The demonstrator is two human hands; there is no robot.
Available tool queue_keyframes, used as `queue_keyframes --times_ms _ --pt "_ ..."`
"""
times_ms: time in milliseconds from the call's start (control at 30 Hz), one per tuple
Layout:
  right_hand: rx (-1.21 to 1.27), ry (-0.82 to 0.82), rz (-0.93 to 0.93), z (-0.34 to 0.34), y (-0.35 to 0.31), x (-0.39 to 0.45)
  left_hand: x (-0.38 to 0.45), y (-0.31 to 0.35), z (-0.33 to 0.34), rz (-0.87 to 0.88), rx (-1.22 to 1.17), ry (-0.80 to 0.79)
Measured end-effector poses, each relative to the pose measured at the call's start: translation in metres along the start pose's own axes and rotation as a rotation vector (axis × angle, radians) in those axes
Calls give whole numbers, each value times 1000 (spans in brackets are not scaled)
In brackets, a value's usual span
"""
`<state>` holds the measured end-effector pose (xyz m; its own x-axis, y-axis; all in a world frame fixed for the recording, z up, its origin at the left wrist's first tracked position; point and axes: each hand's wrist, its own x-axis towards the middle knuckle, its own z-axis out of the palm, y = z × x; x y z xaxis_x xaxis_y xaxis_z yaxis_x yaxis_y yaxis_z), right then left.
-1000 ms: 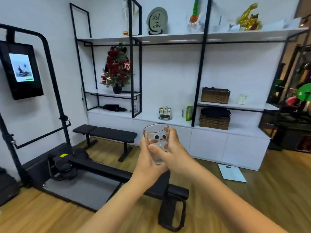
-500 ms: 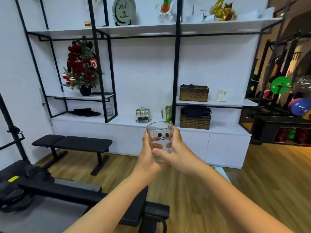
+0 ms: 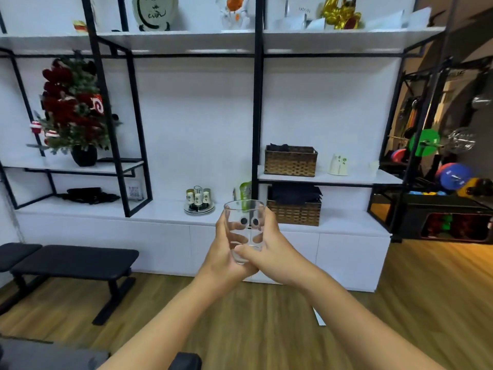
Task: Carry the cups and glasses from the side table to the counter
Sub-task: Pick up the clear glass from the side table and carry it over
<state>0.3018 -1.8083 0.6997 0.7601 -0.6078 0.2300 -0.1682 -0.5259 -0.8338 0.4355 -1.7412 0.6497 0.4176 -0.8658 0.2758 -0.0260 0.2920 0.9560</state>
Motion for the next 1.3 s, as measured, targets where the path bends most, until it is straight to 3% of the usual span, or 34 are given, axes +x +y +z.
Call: queue_keyframes --times_ms 67,133,200,267,400,700,1033,1300 --pt "15 -21 24 -8 17 24 32 -13 -2 -58 112 51" --pt "22 -30 21 -17 36 51 61 -34 -7 154 351 32" --pt "24 -34 18 -26 53 77 86 -48 -6 212 485 -6" --pt "48 -49 8 -38 72 108 125 -62 -1 143 393 38" --pt "83 -88 -19 -69 107 174 200 -89 12 211 437 127" --pt "55 -176 -33 -141 182 325 360 -137 31 200 423 170" --pt "64 -239 -72 -106 239 467 452 -167 -29 200 507 276" --pt "97 -307 -182 -45 264 628 562 -197 -130 201 481 287"
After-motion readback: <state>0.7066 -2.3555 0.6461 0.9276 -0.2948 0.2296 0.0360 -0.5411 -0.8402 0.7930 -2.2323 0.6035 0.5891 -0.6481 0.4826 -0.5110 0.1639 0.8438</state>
